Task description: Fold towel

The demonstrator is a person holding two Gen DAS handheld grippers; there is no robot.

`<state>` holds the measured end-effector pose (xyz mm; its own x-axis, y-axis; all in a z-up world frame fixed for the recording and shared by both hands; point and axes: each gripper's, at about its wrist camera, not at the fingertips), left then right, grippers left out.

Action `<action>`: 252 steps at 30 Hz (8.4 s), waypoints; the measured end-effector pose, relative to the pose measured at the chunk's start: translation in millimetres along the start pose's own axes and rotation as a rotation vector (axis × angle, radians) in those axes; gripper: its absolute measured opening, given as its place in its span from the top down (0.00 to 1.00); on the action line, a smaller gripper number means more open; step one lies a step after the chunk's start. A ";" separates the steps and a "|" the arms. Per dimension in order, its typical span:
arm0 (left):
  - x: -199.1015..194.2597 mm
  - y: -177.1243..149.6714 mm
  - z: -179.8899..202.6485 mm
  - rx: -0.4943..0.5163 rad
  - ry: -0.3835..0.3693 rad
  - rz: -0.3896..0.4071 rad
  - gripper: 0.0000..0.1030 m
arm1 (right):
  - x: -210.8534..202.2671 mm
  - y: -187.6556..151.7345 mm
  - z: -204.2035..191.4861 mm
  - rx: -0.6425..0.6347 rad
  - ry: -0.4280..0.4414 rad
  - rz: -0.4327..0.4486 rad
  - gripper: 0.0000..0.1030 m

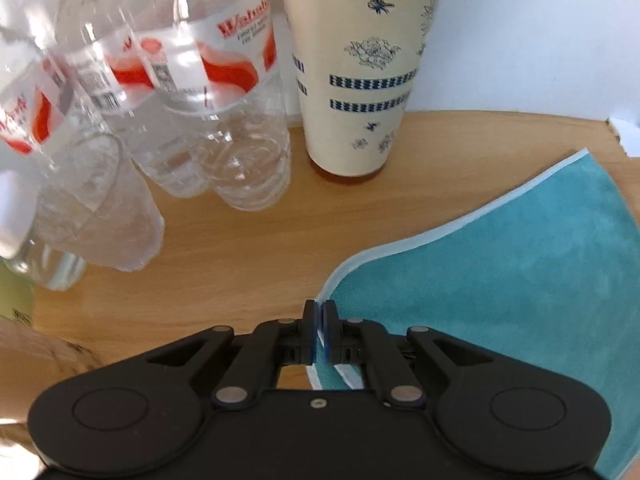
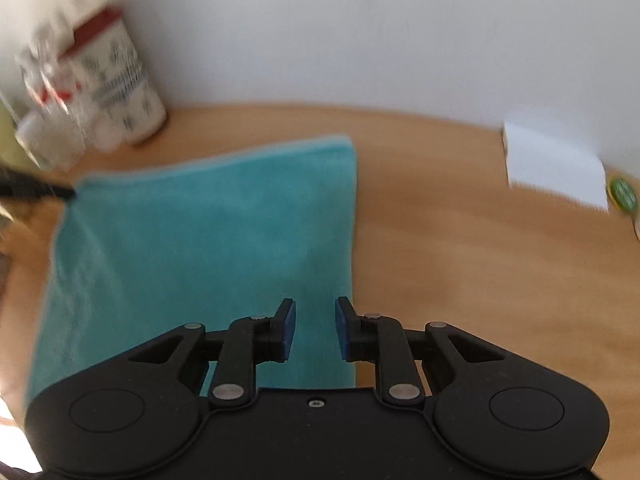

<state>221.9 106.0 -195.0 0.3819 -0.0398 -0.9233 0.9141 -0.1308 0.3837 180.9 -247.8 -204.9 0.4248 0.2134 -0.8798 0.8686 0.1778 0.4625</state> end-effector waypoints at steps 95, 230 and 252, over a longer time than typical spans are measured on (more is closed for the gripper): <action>9.5 27.1 -11.4 0.157 -0.459 -0.081 0.68 | -12.1 -160.5 -333.4 0.147 -0.391 0.112 0.90; -109.8 -208.0 54.9 -0.265 0.124 -0.014 0.17 | -71.7 -158.4 48.7 0.108 0.025 -0.003 0.53; -97.5 -239.8 39.3 -0.455 0.058 -0.046 0.17 | -47.1 -156.1 54.3 0.249 0.264 -0.071 0.54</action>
<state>-39.9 102.4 -197.6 0.3344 0.0134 -0.9423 0.8921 0.3178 0.3211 39.2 -337.7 -241.6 0.3092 0.4553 -0.8350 0.9427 -0.0311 0.3321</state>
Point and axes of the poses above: each gripper's, at about its wrist camera, not at the fingertips, and x roughly the way its jaws point, z to its right, y to its top, and after that the axes turned 3 degrees about -y, right-handed
